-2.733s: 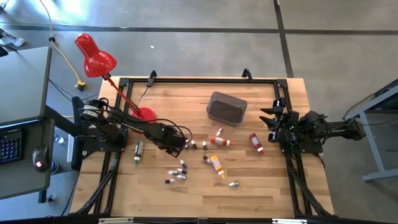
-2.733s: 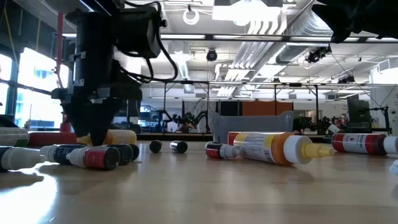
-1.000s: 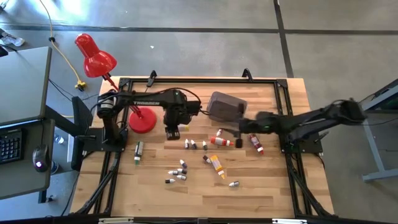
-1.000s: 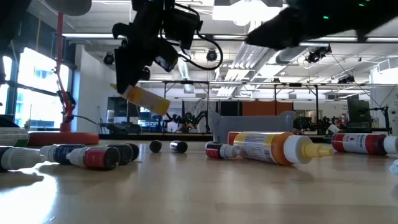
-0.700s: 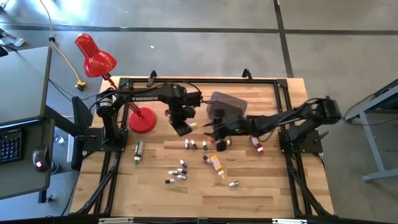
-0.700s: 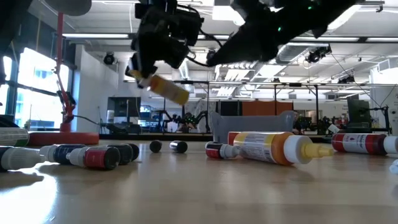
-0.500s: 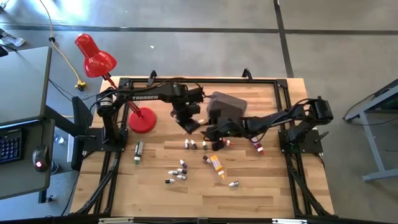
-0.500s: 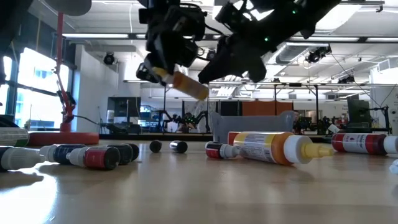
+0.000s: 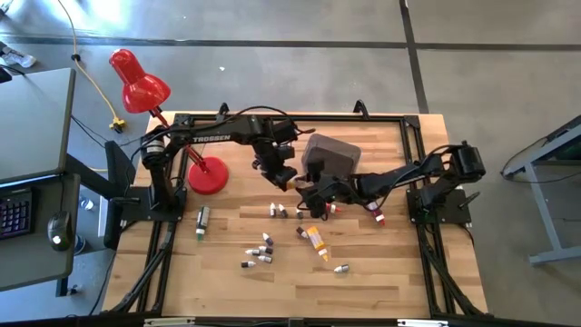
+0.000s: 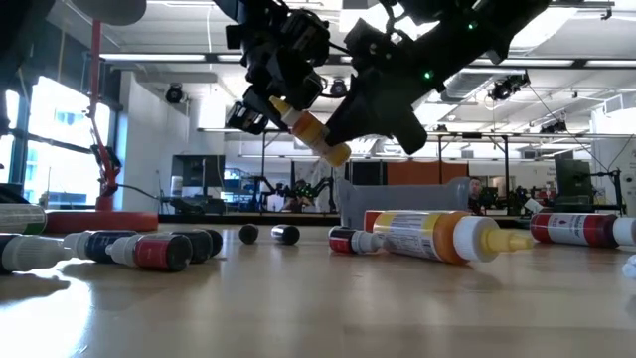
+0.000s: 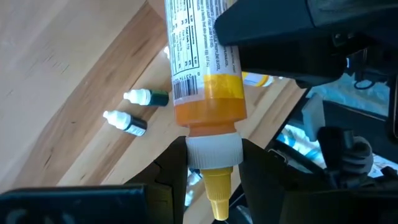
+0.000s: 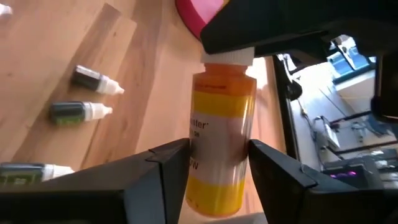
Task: Pick & Place food coloring
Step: Put the left large yellow food coloring bottle into the bin
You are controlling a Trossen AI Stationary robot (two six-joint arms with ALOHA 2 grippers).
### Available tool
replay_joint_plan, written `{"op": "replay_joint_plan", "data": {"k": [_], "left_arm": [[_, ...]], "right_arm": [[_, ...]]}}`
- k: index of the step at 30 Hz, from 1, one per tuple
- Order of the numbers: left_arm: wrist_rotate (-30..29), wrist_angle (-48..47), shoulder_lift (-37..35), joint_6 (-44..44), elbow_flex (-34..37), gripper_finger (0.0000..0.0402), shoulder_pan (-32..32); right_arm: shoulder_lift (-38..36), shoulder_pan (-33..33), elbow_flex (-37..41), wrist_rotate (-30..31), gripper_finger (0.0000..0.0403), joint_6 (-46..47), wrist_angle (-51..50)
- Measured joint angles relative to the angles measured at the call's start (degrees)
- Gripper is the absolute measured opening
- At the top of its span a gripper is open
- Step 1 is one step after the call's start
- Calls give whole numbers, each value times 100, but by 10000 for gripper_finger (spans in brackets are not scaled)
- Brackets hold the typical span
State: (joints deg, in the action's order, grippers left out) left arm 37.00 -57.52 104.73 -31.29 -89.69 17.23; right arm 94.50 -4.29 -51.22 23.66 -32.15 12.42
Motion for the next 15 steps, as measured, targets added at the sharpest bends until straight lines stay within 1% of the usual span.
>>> {"op": "replay_joint_plan", "data": {"k": [4, 8, 9, 11, 15], "left_arm": [[22, 92, 0, -4, 0, 111, 2], [39, 123, 0, -35, 0, 111, -3], [39, 174, 0, -44, 0, 111, -4], [65, 329, 0, -74, 0, 111, -2], [421, 824, 0, -352, -2, 111, 2]], "right_arm": [[0, 0, 0, 129, 179, 94, 27], [0, 22, 0, -229, 192, 347, 96], [0, 22, 0, -212, 194, 343, 126], [0, 16, 0, 11, 195, 319, 155], [0, 58, 0, 282, 194, 295, 154]]}}
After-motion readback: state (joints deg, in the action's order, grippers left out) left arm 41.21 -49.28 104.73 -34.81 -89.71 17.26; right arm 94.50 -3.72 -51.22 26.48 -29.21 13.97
